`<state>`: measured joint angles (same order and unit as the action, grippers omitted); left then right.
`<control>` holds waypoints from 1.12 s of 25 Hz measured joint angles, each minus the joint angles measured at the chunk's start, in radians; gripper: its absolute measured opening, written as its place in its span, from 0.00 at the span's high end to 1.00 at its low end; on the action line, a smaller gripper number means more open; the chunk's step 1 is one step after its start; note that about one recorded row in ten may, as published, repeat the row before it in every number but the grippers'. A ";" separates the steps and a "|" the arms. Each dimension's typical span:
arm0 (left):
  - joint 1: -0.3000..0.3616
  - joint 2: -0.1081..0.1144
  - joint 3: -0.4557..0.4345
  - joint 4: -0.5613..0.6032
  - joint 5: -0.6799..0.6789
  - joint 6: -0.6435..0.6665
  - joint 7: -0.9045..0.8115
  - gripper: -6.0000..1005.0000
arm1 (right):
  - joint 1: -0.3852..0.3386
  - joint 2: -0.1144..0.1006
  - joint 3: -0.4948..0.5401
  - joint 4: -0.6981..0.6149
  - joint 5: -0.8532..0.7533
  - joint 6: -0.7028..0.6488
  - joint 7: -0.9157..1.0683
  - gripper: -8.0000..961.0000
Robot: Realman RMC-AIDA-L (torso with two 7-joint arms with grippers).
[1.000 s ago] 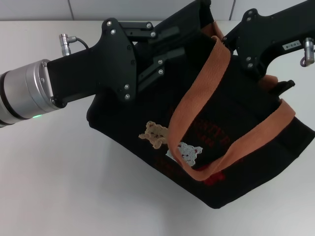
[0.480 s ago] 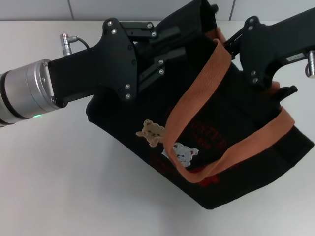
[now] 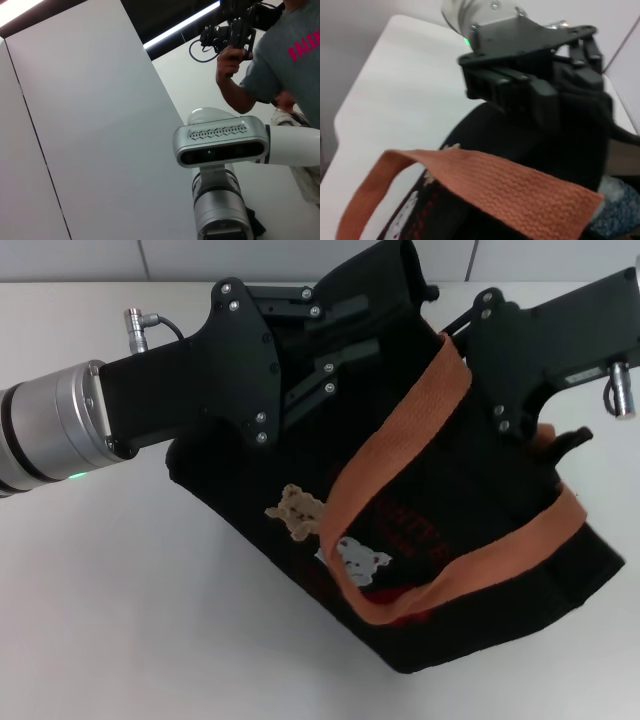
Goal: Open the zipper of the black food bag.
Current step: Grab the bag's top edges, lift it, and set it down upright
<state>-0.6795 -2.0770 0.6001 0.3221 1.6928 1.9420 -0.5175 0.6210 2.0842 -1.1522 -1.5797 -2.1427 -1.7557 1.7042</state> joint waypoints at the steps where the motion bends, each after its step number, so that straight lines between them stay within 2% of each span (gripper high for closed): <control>1: 0.000 0.000 0.000 0.000 0.000 0.000 0.000 0.80 | -0.005 0.000 -0.005 -0.004 0.004 0.000 -0.002 0.63; 7: 0.000 0.000 -0.006 0.000 -0.006 0.003 0.000 0.80 | -0.024 -0.001 0.014 -0.054 0.010 -0.039 0.003 0.63; 12: 0.003 0.001 -0.004 0.003 -0.032 0.004 0.000 0.80 | -0.031 -0.004 0.093 -0.098 0.011 -0.104 0.034 0.63; 17: 0.003 0.001 -0.001 0.014 -0.041 0.006 -0.003 0.80 | -0.022 -0.011 0.179 -0.084 0.032 -0.162 0.066 0.63; 20: 0.000 0.001 0.000 0.015 -0.041 0.007 -0.005 0.80 | -0.011 -0.023 0.222 -0.051 0.052 -0.189 0.077 0.63; 26: -0.002 0.002 0.001 0.019 -0.041 0.009 -0.006 0.80 | 0.019 -0.066 0.274 0.065 0.137 -0.212 0.073 0.56; 28: -0.002 0.002 0.002 0.023 -0.041 0.009 -0.006 0.80 | 0.025 -0.068 0.272 0.088 0.141 -0.200 0.065 0.53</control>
<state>-0.6815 -2.0752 0.6017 0.3449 1.6520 1.9514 -0.5231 0.6456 2.0157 -0.8799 -1.4917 -2.0019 -1.9557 1.7695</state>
